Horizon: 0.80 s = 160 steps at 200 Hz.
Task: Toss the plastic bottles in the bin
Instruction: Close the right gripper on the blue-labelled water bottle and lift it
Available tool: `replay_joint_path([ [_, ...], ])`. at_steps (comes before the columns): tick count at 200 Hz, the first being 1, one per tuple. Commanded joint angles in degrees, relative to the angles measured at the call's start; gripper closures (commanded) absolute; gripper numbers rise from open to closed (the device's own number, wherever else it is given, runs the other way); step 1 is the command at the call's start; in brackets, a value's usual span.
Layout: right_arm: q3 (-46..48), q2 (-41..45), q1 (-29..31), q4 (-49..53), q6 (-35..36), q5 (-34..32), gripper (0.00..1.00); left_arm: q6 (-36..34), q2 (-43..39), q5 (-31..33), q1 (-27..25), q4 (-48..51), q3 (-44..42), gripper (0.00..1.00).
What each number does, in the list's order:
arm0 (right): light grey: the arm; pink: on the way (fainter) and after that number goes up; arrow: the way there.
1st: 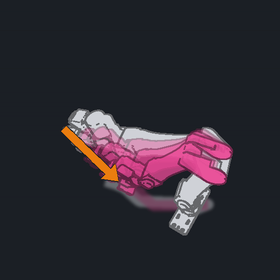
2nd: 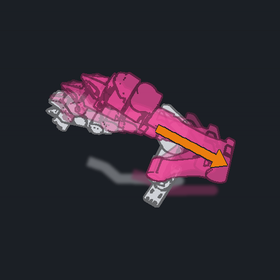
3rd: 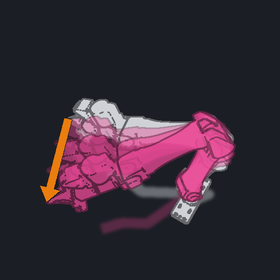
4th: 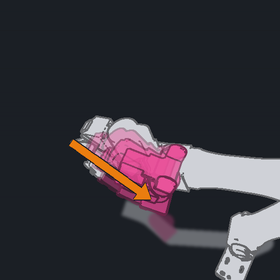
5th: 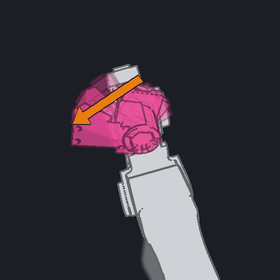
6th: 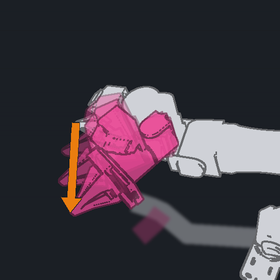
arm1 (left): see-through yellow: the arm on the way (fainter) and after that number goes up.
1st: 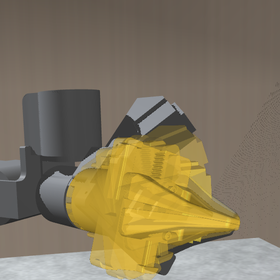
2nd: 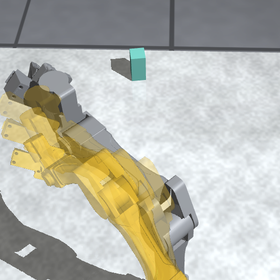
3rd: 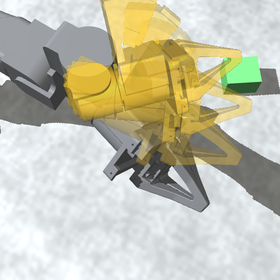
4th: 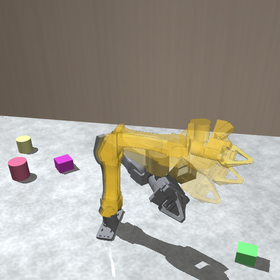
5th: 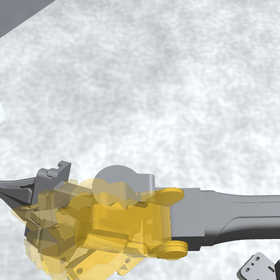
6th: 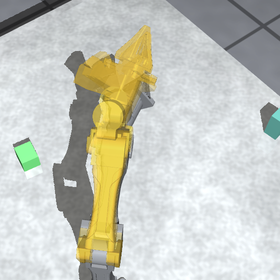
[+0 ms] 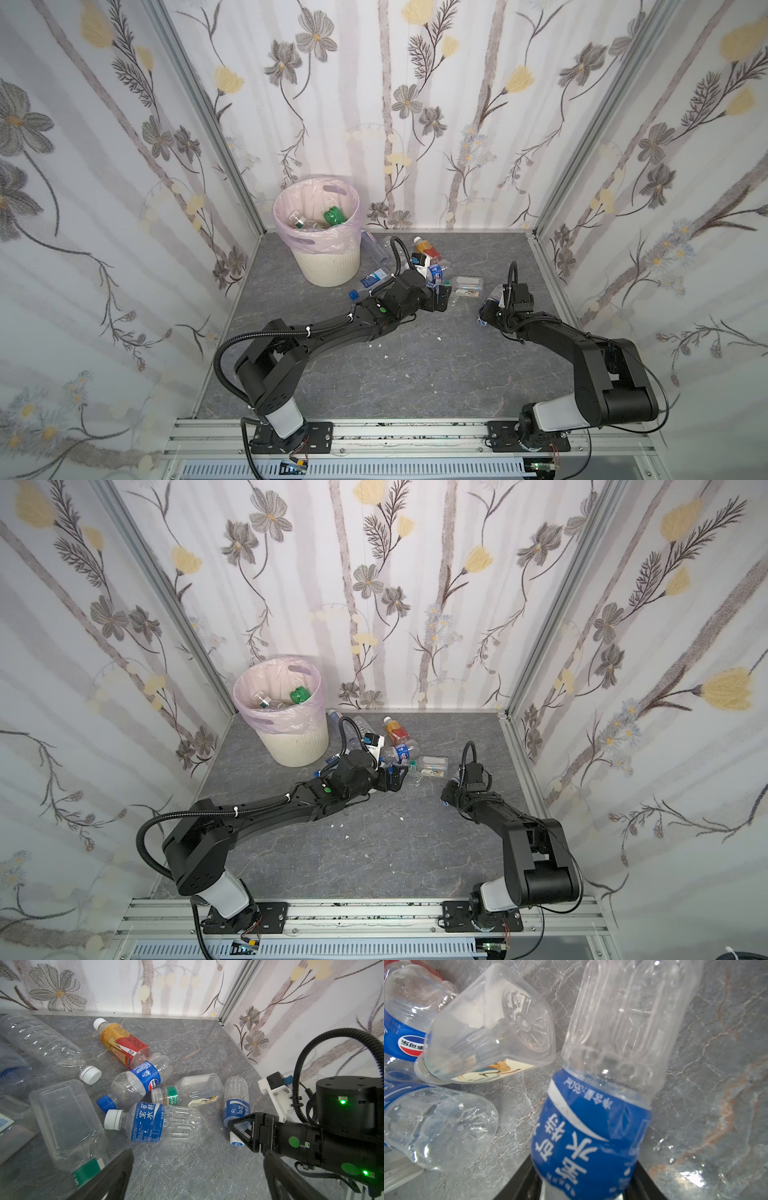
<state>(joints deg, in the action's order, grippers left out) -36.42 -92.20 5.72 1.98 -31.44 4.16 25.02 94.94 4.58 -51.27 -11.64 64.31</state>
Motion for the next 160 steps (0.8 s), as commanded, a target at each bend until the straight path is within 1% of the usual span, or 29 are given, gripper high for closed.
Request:
replay_joint_path([
  [1, 0.83, 2.6, 0.0, -1.45, 0.06, 0.88, 0.48, 1.43, -1.33, 1.55, 0.03, -0.05, -0.9, 0.0],
  [48, 2.85, 6.69, 0.17, -0.8, 0.42, 2.33, 0.49, 2.84, -2.89, 1.39, 0.46, 0.4, -2.12, 0.0],
  [83, 3.89, 8.31, 1.45, 0.04, 0.68, 2.25, 0.49, 3.11, -4.08, 2.18, 0.82, 0.56, -3.18, 0.0],
  [120, 5.18, 10.05, 5.49, -0.44, 0.68, 1.99, 0.49, 4.31, -4.77, 1.55, 1.5, 0.83, -4.02, 0.0],
  [131, 5.5, 11.32, 6.82, -0.96, 1.1, 1.88, 0.49, 5.26, -4.95, 0.55, 2.13, 1.0, -4.08, 0.0],
  [146, 6.15, 13.76, 8.41, -2.45, 2.07, 3.36, 0.49, 5.27, -4.94, -1.22, 2.87, 1.6, -3.45, 0.0],
  [160, 6.24, 16.29, 9.37, -3.0, 2.59, 4.13, 0.5, 5.2, -4.78, -1.16, 3.51, 4.05, -1.71, 0.0],
])
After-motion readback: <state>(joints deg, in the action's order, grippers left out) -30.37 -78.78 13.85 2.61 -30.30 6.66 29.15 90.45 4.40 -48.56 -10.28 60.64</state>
